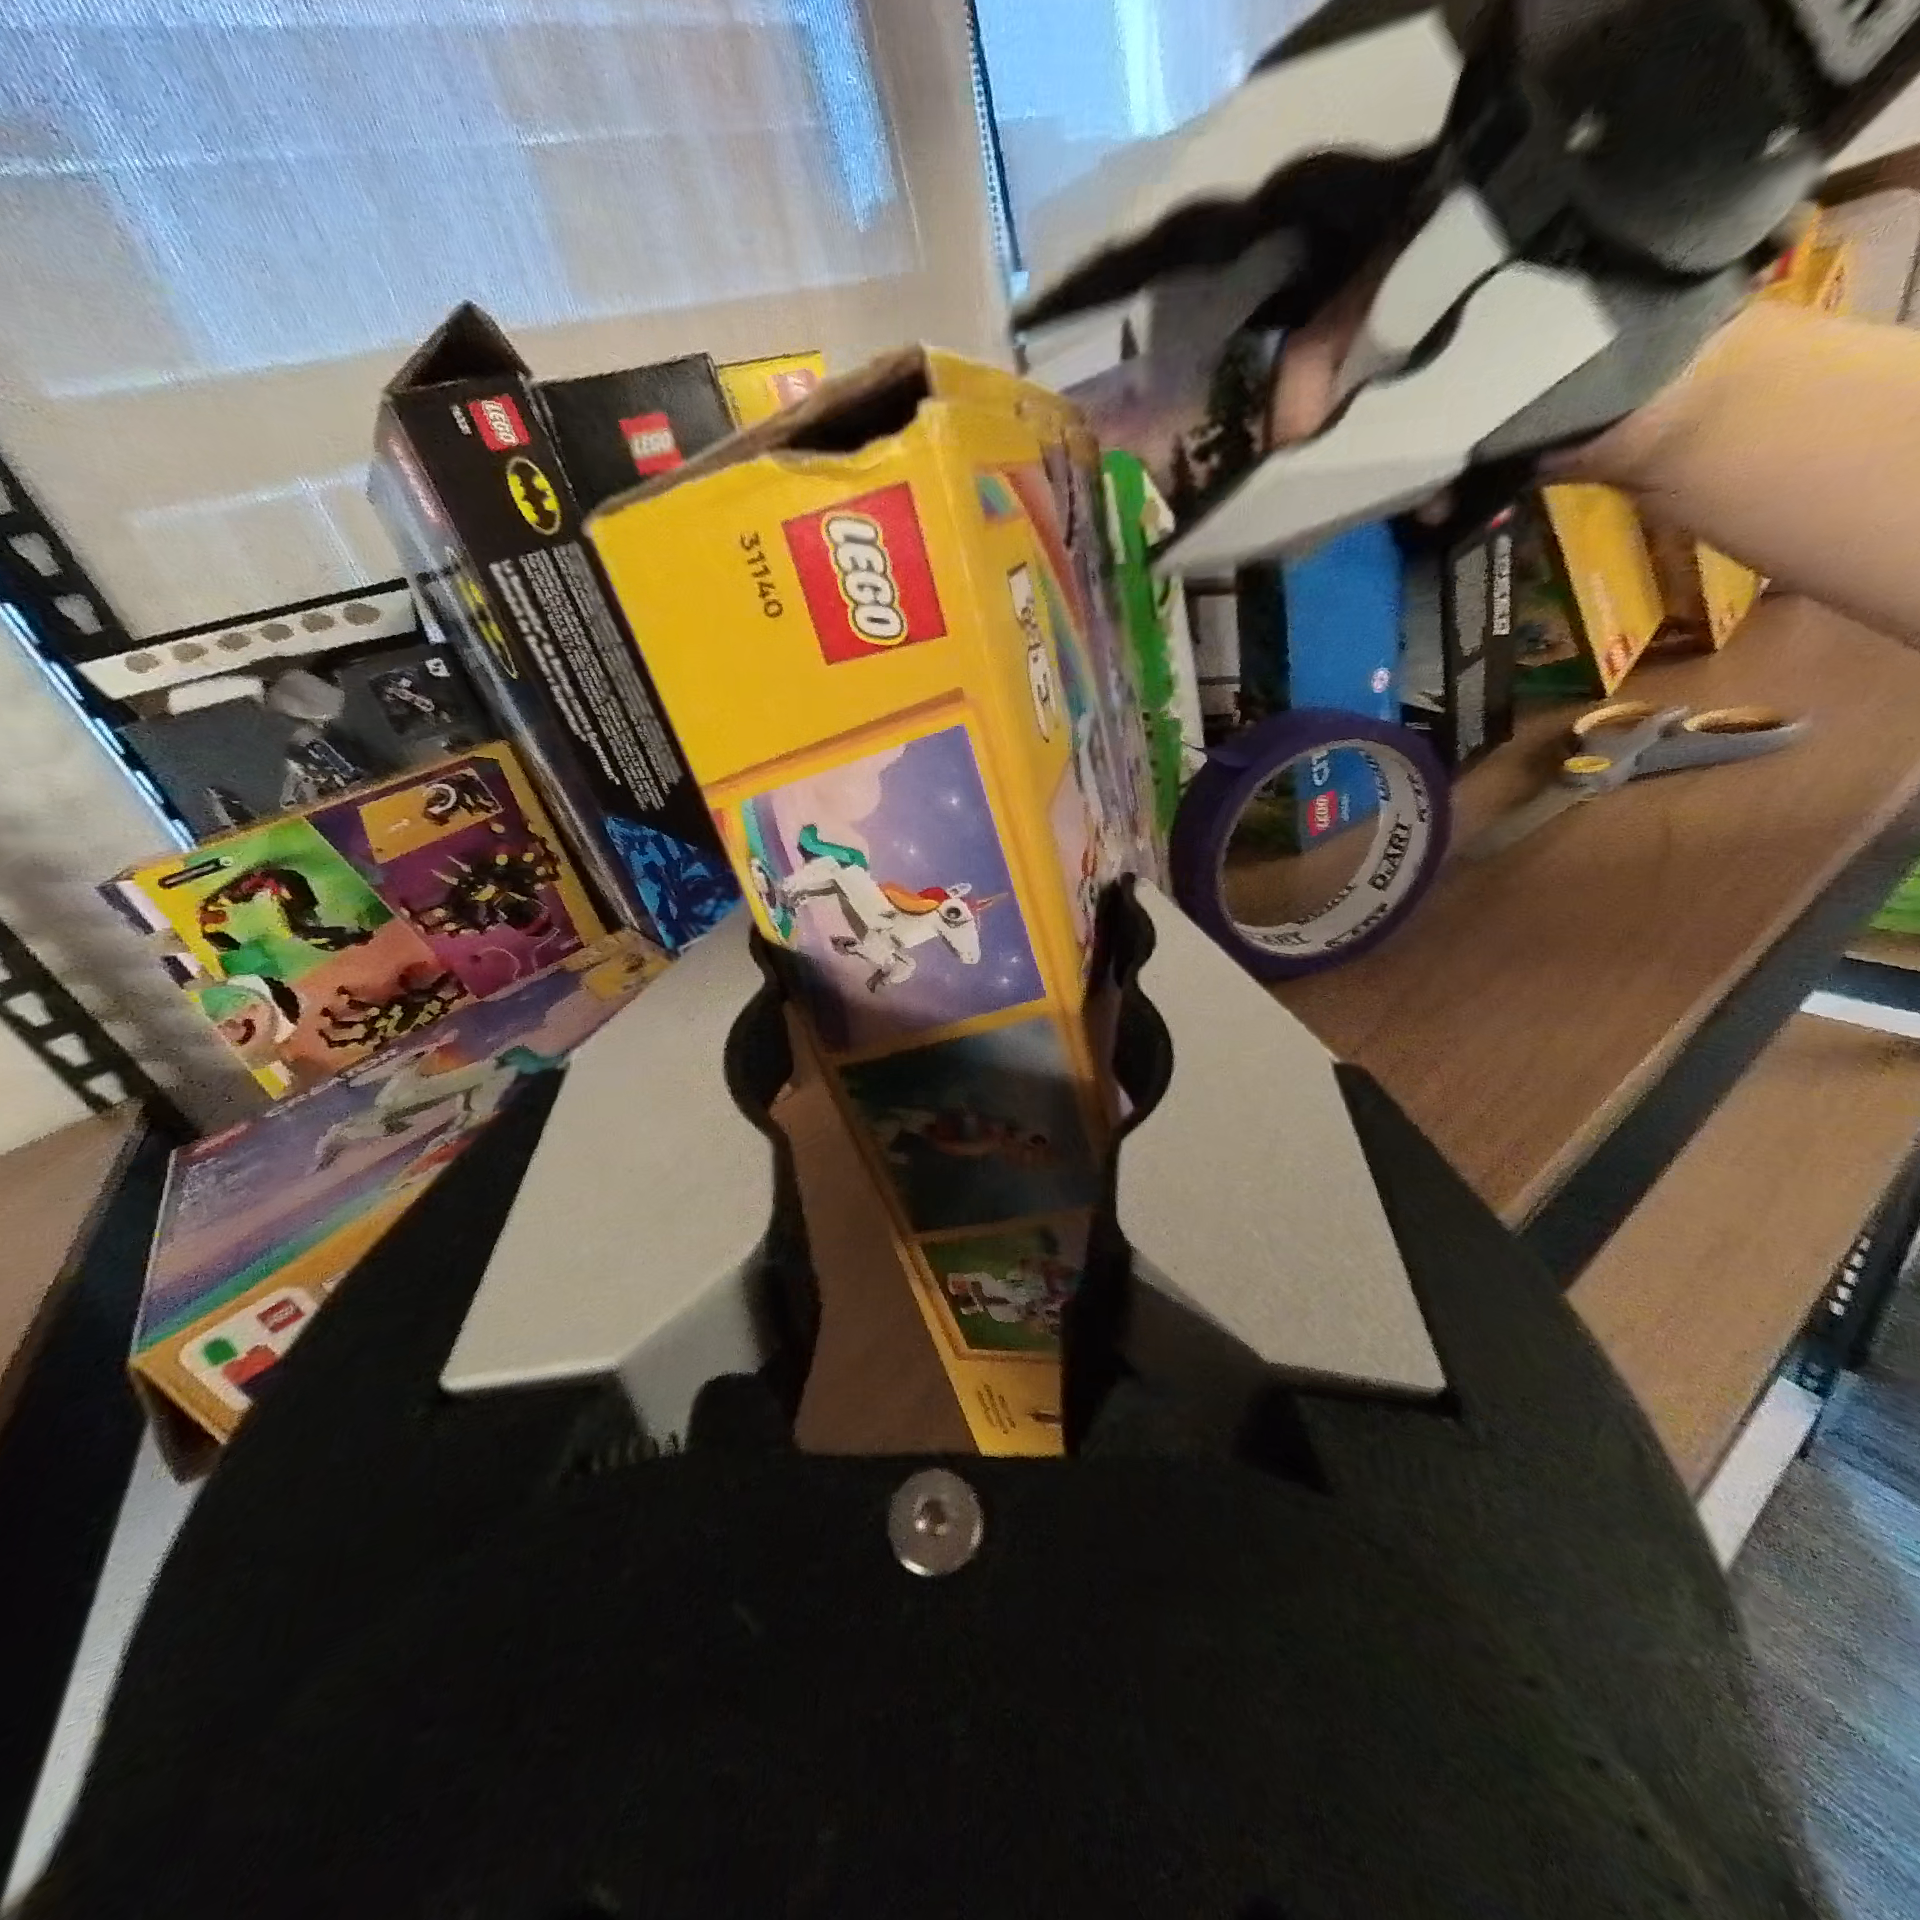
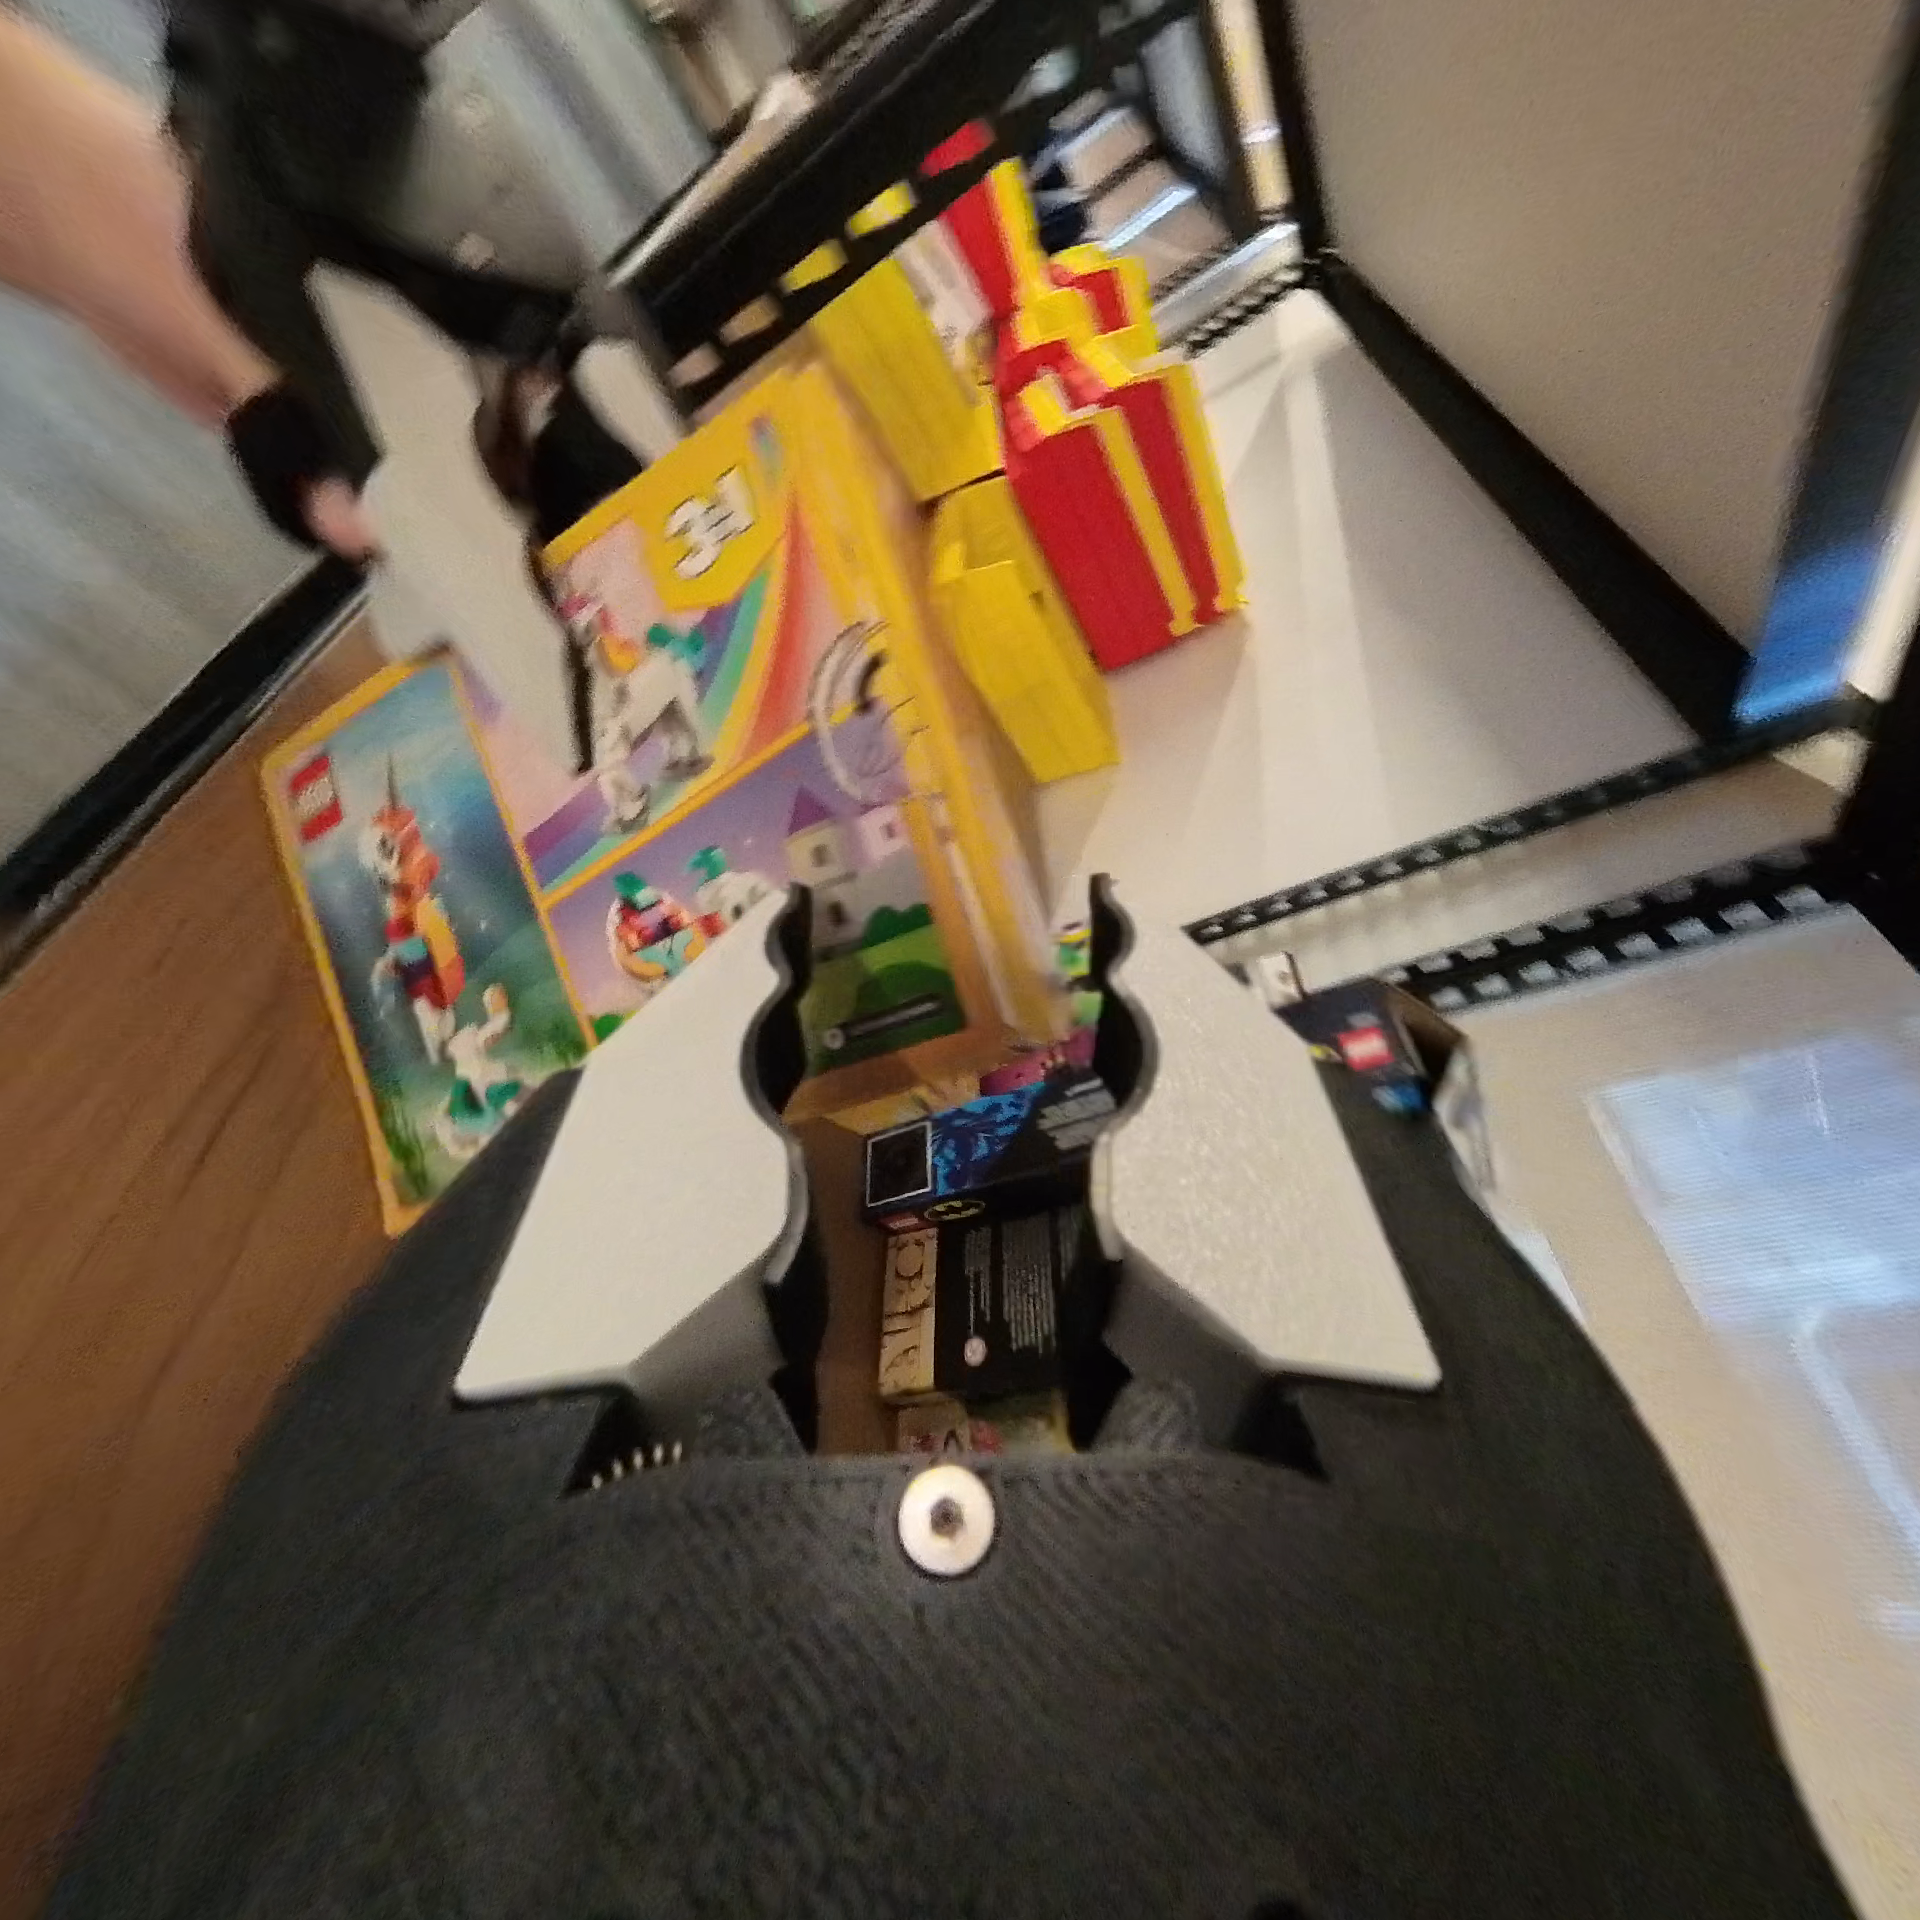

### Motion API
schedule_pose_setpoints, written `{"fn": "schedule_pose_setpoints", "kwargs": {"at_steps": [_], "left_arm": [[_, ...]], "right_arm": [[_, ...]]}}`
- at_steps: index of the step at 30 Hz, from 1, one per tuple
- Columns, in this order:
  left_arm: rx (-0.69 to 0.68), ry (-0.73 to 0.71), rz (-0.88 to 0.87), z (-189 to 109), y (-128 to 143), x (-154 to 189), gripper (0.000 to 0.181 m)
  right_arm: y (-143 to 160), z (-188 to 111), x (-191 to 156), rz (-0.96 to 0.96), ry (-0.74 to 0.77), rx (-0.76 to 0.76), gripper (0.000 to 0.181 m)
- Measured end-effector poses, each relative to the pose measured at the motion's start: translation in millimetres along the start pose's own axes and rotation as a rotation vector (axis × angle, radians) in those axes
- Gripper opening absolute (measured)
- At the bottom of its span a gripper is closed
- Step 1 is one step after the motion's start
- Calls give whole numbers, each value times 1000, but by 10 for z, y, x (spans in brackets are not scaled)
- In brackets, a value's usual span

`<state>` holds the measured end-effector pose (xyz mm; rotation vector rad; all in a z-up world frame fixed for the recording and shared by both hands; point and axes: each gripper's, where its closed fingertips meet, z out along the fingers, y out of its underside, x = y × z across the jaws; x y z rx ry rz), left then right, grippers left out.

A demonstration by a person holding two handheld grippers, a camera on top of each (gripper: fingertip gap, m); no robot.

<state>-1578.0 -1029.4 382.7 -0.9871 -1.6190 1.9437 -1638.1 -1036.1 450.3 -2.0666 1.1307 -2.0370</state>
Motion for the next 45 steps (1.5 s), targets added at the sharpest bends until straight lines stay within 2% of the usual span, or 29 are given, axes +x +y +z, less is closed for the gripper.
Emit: {"fn": "schedule_pose_setpoints", "kwargs": {"at_steps": [2,3,5,7,11,15,17,19,20,24,26,31,33,36,39,45], "left_arm": [[-5,-33,1,24,11,-37,60],[-9,-56,6,32,20,-73,59],[-16,-108,37,42,37,-157,59],[-22,-128,50,53,55,-230,59],[-16,-97,8,72,82,-301,59],[-7,-98,7,47,43,-311,65],[83,-140,31,-31,-167,-327,69],[130,-174,79,-122,-426,-329,72],[110,-181,132,-137,-534,-307,73],[-14,-186,418,-95,-894,-174,76],[-75,-124,471,-35,-968,-80,72],[-360,-15,580,197,-704,-149,61],[-427,-10,611,227,-607,-178,57],[-425,-47,616,219,-584,-191,49],[-440,-108,597,203,-539,-251,23],[-400,-155,516,184,-582,-209,18]], "right_arm": [[-46,-272,246,204,121,0,56],[-18,-422,249,357,120,-25,54],[146,-668,0,650,49,-131,54],[395,-819,-330,783,38,-242,58],[1019,-953,-657,759,163,-464,72],[1238,-891,-829,862,169,-527,67],[1338,-871,-864,835,175,-574,60],[1388,-843,-885,821,173,-594,40],[1375,-817,-898,827,162,-581,27],[1369,-760,-875,861,171,-554,25],[1368,-732,-860,875,178,-538,25],[1365,-691,-838,889,176,-513,24],[1352,-687,-835,905,172,-493,24],[1306,-689,-834,941,170,-445,24],[1255,-717,-862,934,147,-426,24],[1193,-784,-897,905,117,-425,24]]}}
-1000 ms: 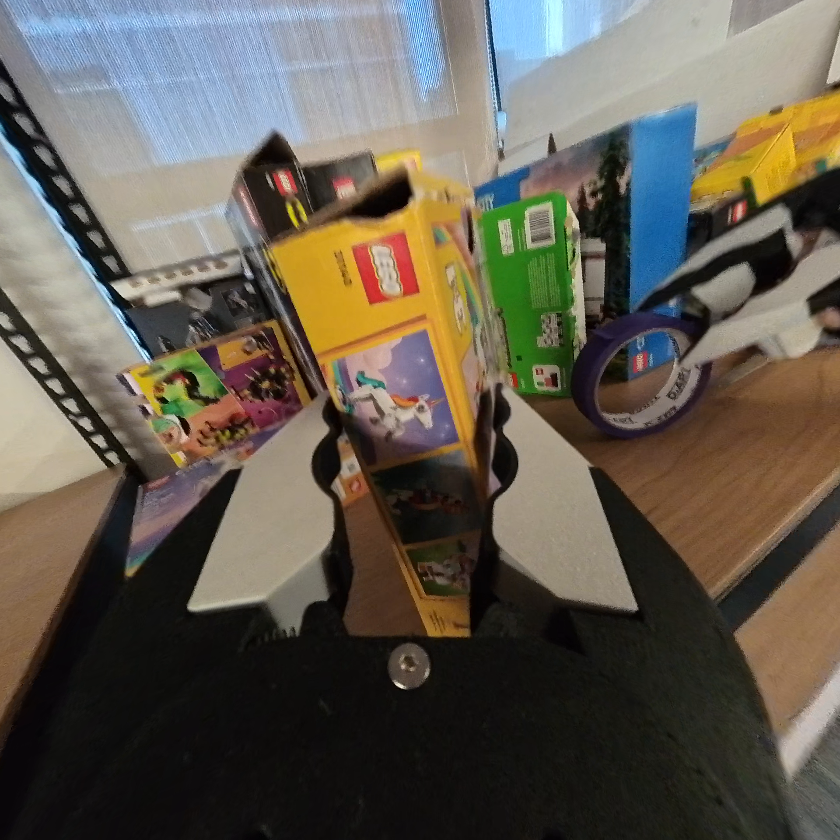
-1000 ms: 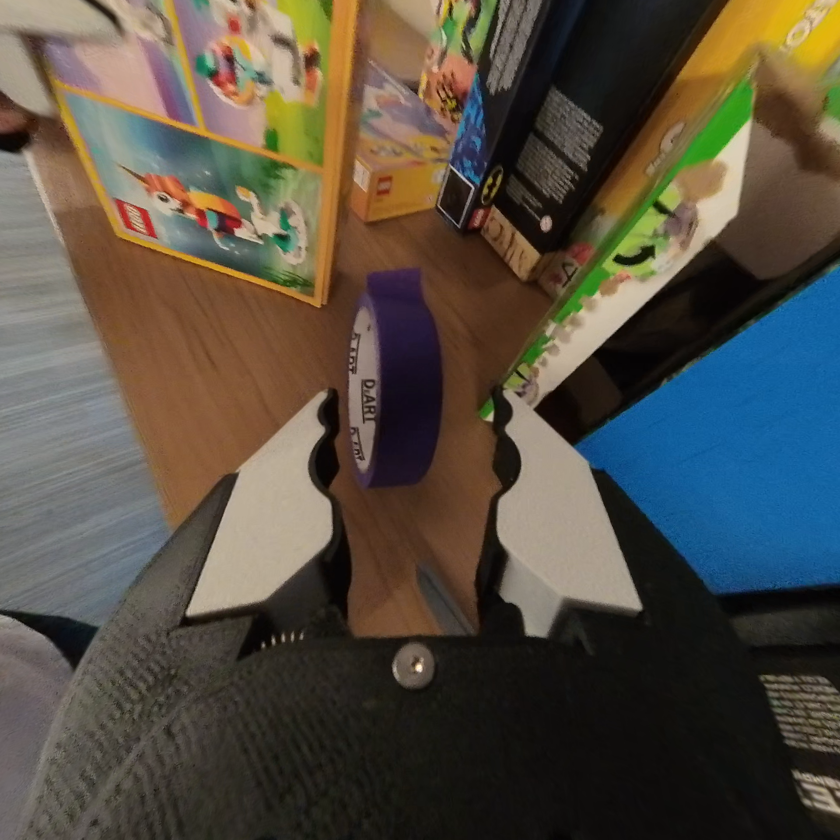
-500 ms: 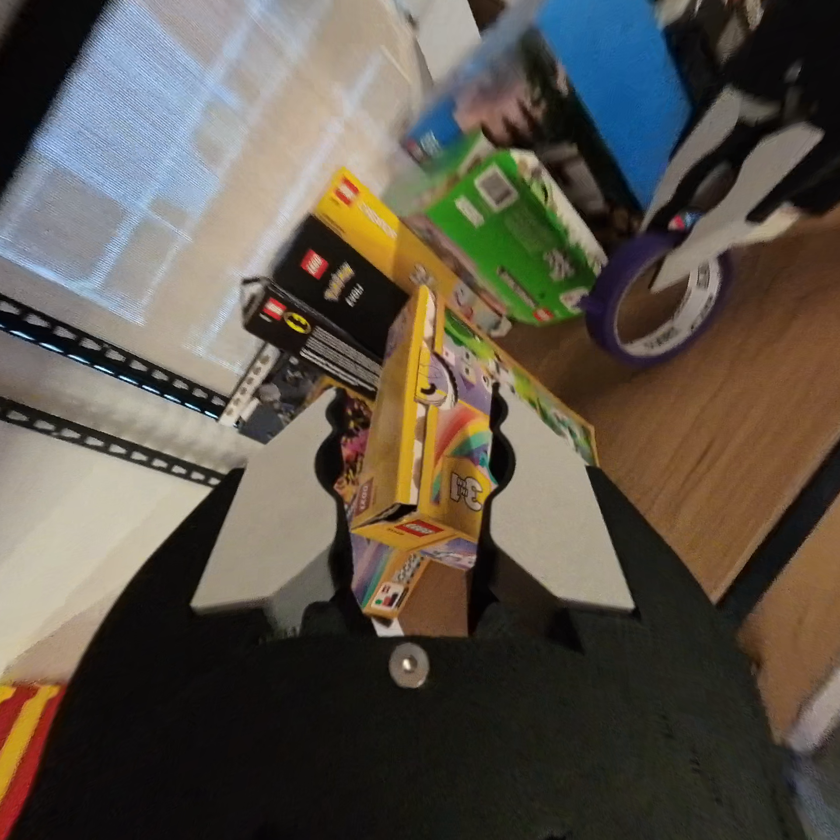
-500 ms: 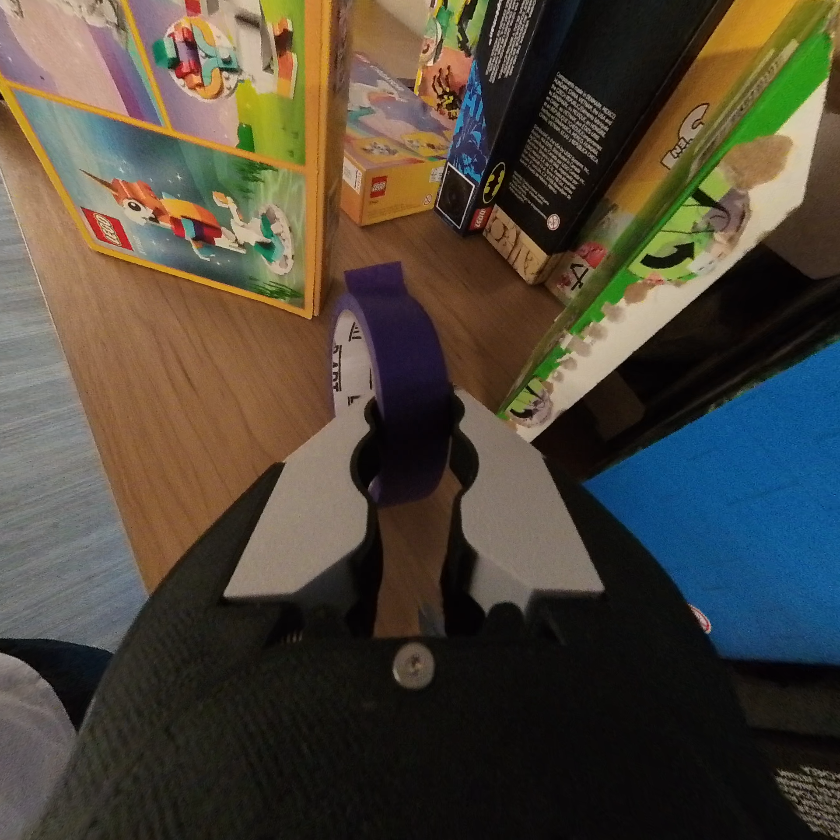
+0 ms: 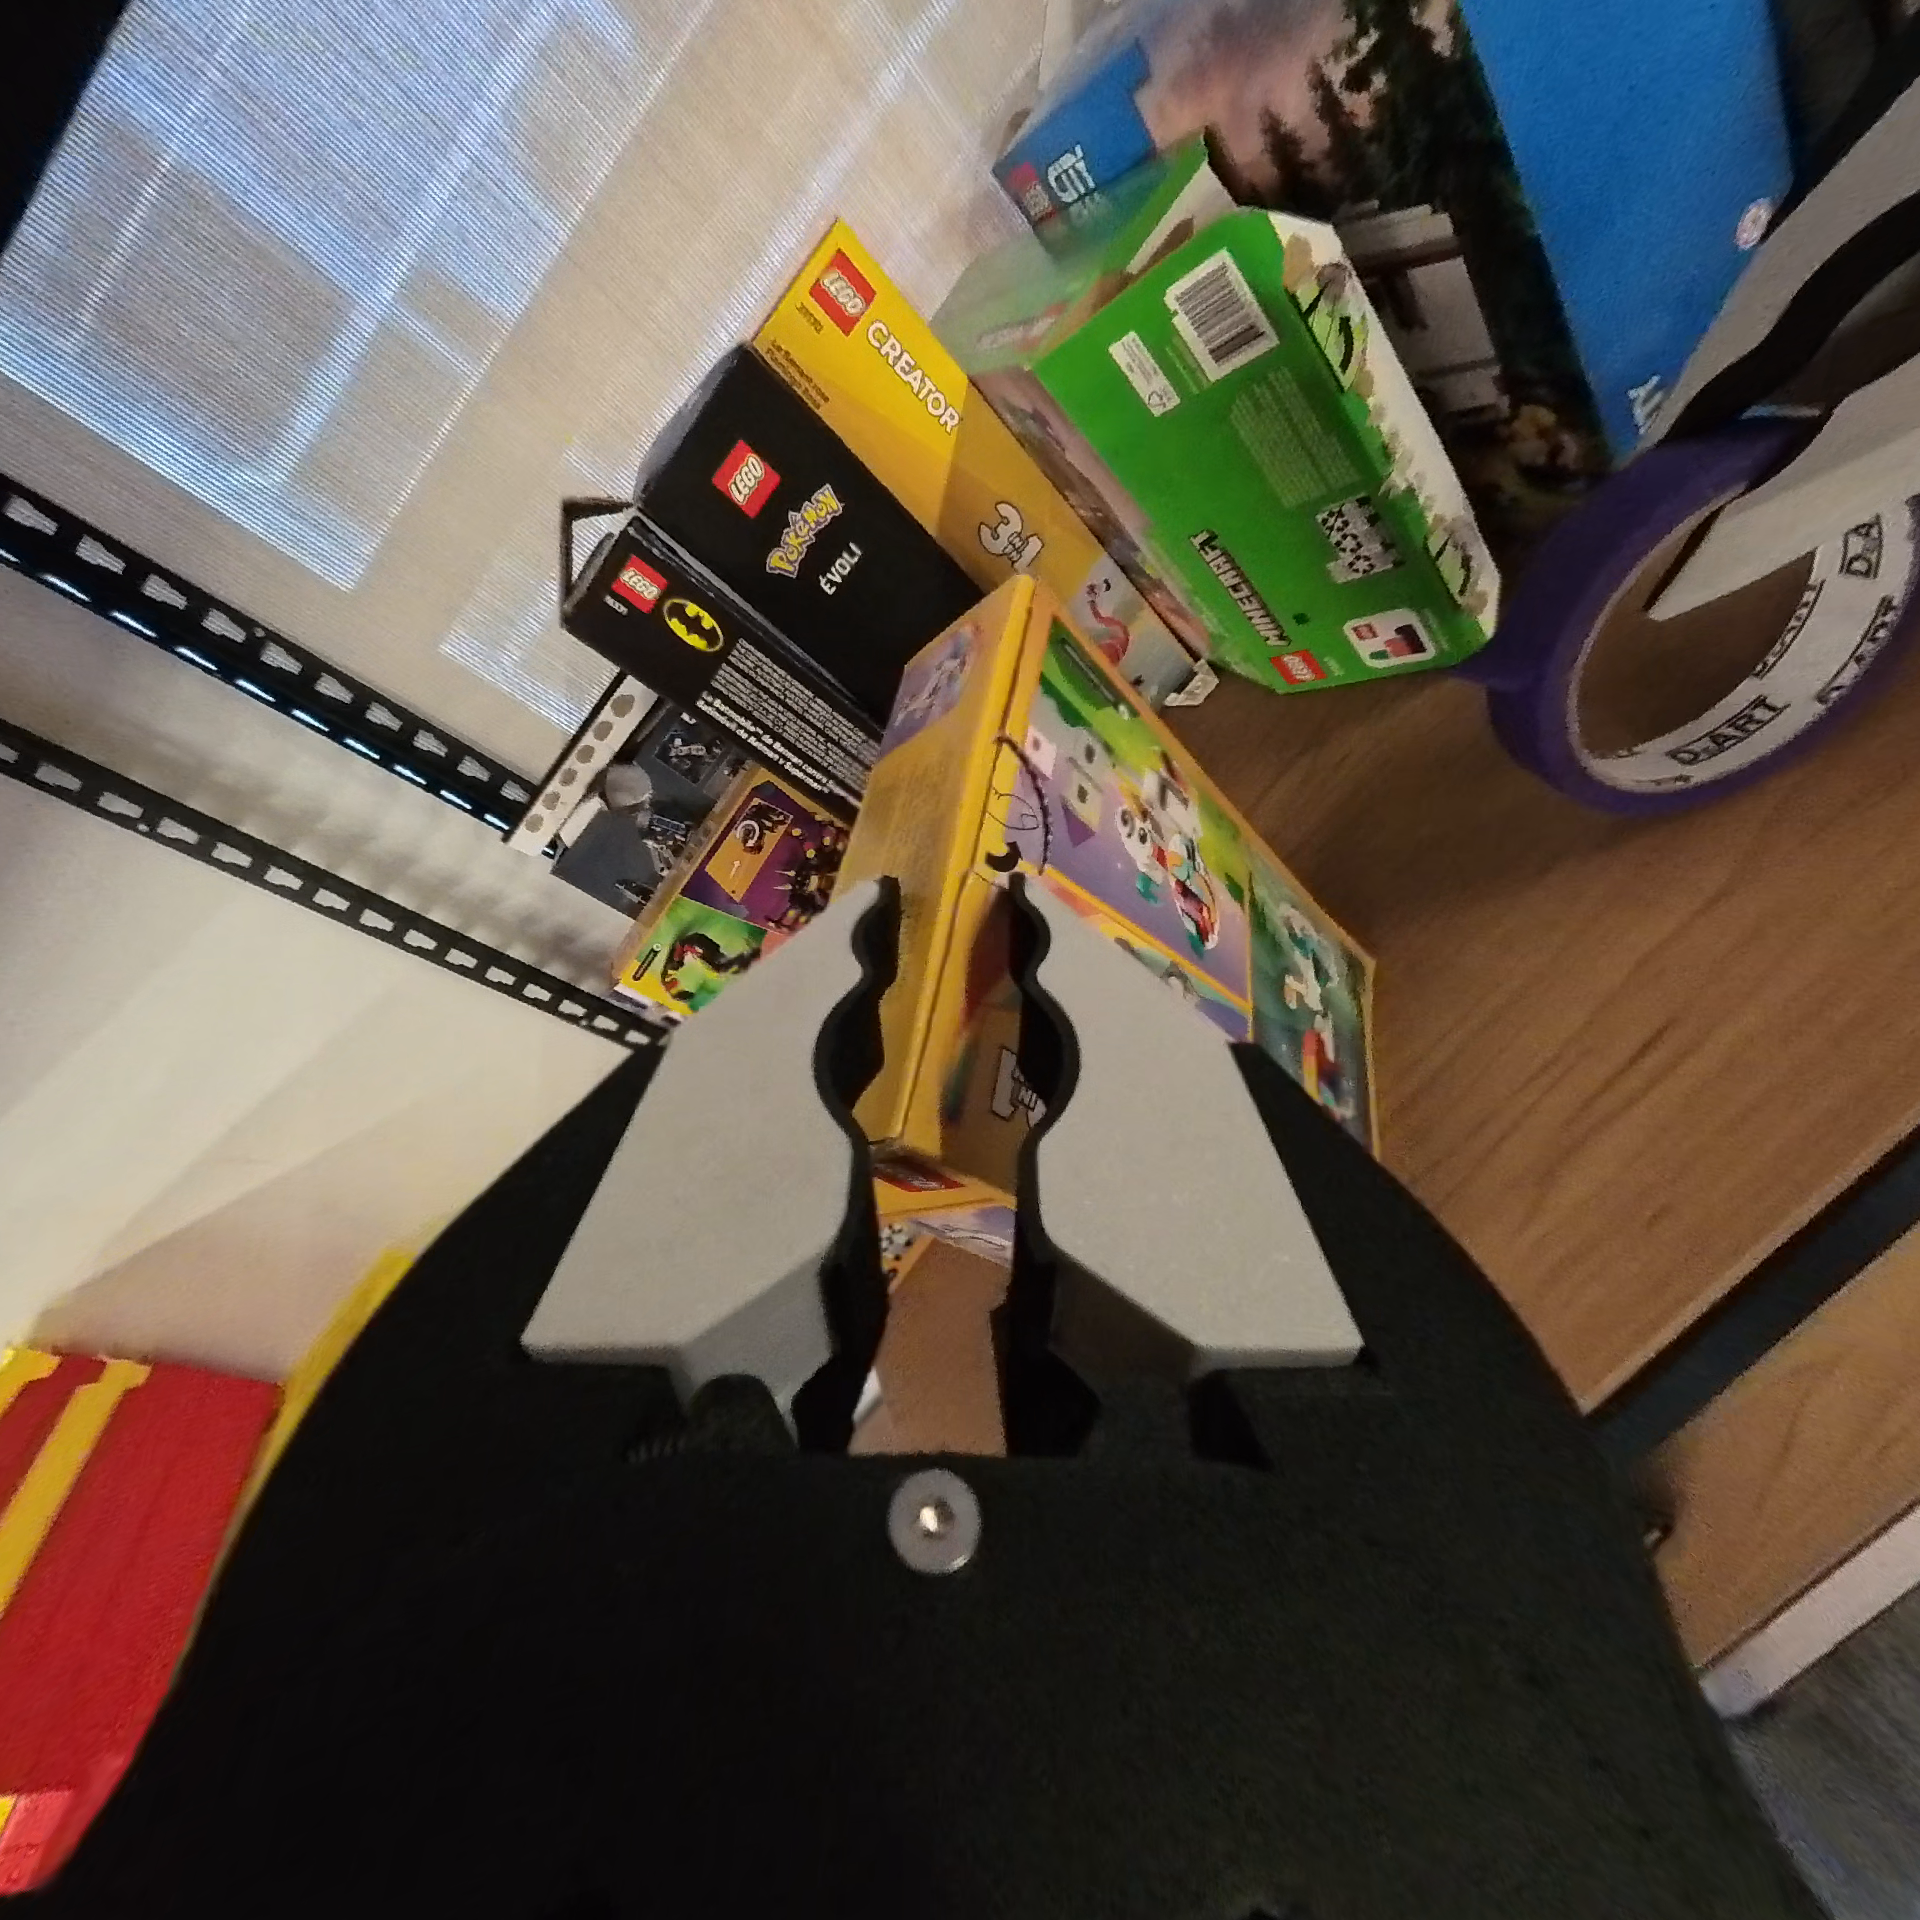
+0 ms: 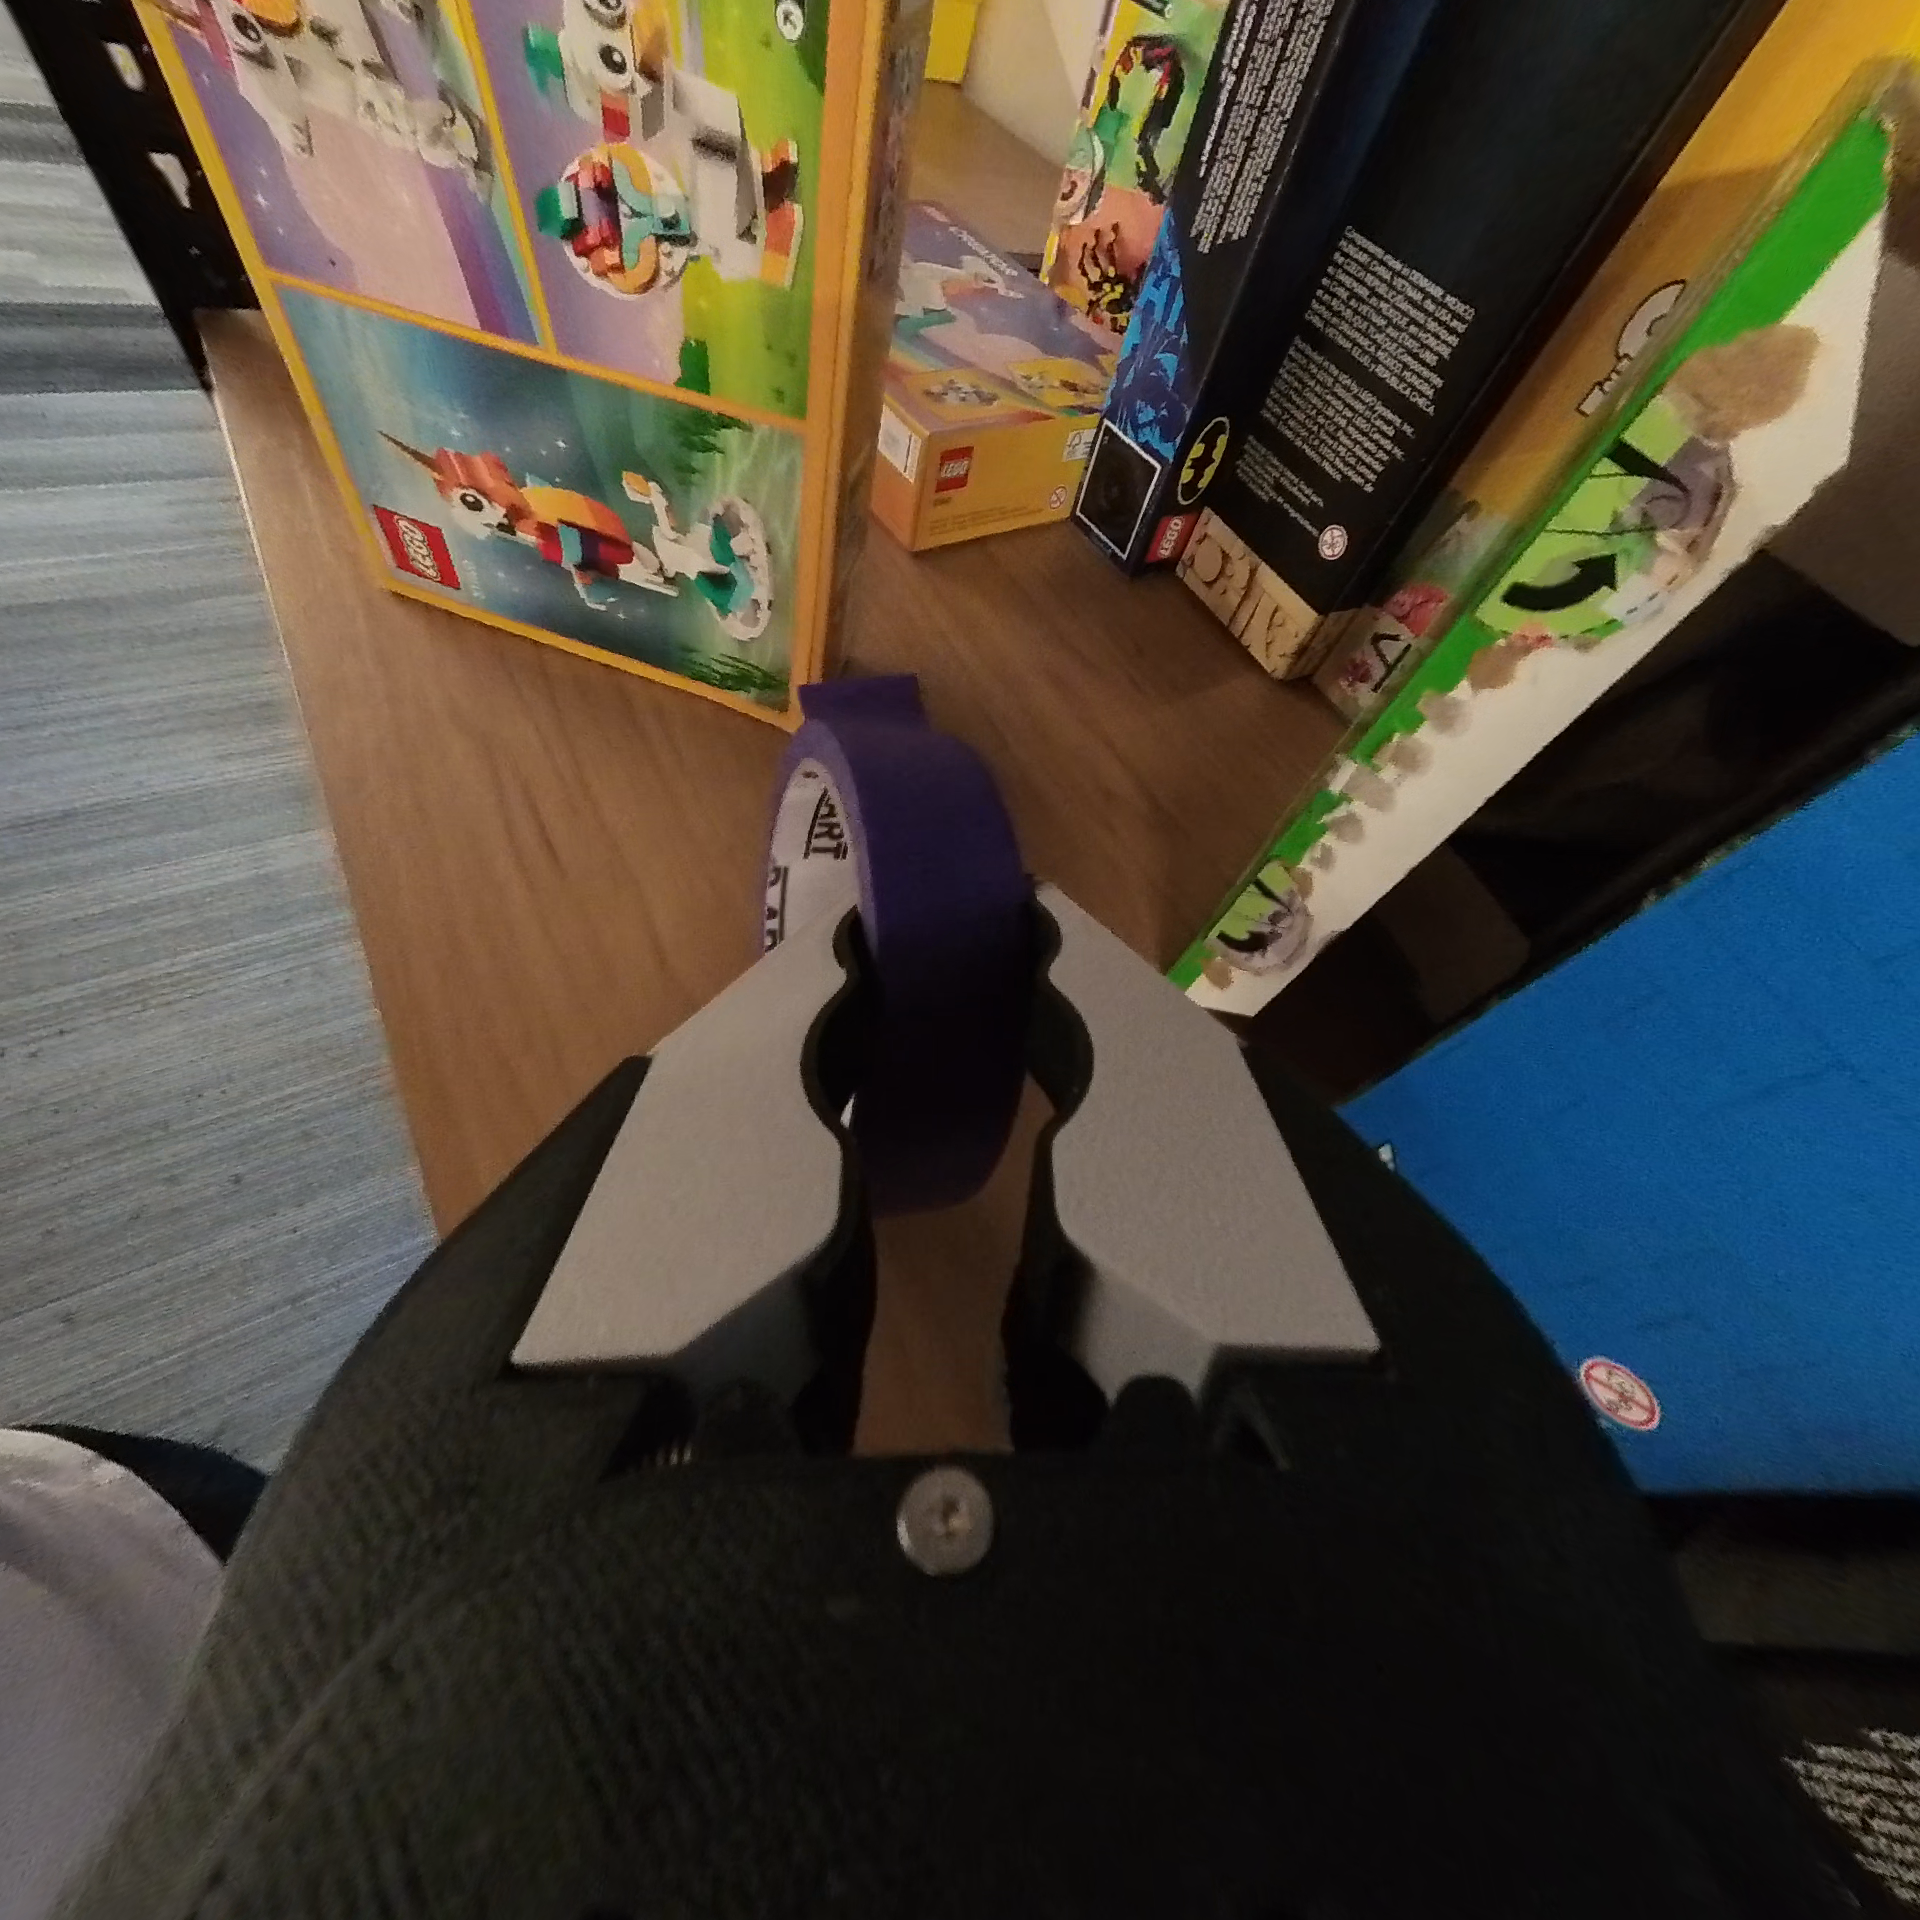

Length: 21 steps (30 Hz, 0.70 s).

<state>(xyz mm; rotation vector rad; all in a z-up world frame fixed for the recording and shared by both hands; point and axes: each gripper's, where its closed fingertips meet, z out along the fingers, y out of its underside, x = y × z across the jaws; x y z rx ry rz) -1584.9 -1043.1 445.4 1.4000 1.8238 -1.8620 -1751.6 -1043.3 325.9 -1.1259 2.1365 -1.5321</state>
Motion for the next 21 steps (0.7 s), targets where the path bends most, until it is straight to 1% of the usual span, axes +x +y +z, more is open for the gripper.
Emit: {"fn": "schedule_pose_setpoints", "kwargs": {"at_steps": [2,4,7,9,10,11,12,13,15,18,21], "left_arm": [[0,4,-22,-3,-23,4,20],[-4,3,-43,1,-37,-23,32],[43,2,-172,-26,-147,-134,47],[19,23,-234,4,-99,-154,56],[-28,32,-239,36,-12,-133,54],[-77,38,-227,65,85,-95,45],[-94,20,-198,83,137,-87,43],[-84,-3,-167,87,141,-93,42],[-63,-11,-166,85,125,-80,41],[-40,-15,-163,77,124,-79,41],[-29,-8,-155,68,100,-57,43]], "right_arm": [[10,-12,3,7,-7,5,24],[16,-17,6,-1,-22,-2,24],[37,-28,17,-16,-51,-26,24],[48,-34,31,-15,-72,-43,24],[49,-37,34,-15,-82,-54,24],[44,-47,32,-19,-88,-64,24],[25,-62,24,-25,-91,-61,24],[-3,-76,18,-31,-88,-43,24],[-50,-90,2,-16,-90,4,24],[-122,-107,-60,70,-129,62,23],[-307,-215,-99,59,-105,115,23]]}}
